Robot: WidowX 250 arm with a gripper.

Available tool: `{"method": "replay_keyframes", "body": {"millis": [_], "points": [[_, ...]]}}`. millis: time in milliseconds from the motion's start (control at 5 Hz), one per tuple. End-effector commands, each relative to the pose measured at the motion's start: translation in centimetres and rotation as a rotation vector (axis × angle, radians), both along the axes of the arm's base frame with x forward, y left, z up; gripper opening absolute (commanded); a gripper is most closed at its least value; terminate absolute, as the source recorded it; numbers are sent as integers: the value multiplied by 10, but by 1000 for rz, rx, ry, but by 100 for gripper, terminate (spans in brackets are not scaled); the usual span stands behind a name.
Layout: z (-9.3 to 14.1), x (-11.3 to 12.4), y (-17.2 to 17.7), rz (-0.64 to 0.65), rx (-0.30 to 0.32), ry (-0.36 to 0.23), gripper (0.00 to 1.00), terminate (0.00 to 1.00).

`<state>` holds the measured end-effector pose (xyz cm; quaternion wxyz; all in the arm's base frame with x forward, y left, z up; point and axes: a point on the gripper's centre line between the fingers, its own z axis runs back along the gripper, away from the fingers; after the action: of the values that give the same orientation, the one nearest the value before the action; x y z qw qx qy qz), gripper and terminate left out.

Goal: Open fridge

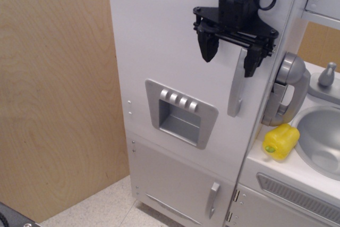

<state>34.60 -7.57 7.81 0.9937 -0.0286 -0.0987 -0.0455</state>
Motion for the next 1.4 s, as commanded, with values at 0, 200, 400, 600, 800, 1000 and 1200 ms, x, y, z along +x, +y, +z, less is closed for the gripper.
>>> {"method": "replay_keyframes", "body": {"millis": [0,200,400,600,800,1000,1200], "points": [[14,10,-11,103,-20,-146,100,0],[7,6,-11,130,-6,-217,0,0],[4,2,-10,116,-5,-242,0,0],[5,-1,-6,131,-14,-249,0,0],[13,-22,2,120,-31,-243,0,0],[18,-40,13,106,-48,-217,0,0],[15,-58,22,62,-3,-155,0,0]]}}
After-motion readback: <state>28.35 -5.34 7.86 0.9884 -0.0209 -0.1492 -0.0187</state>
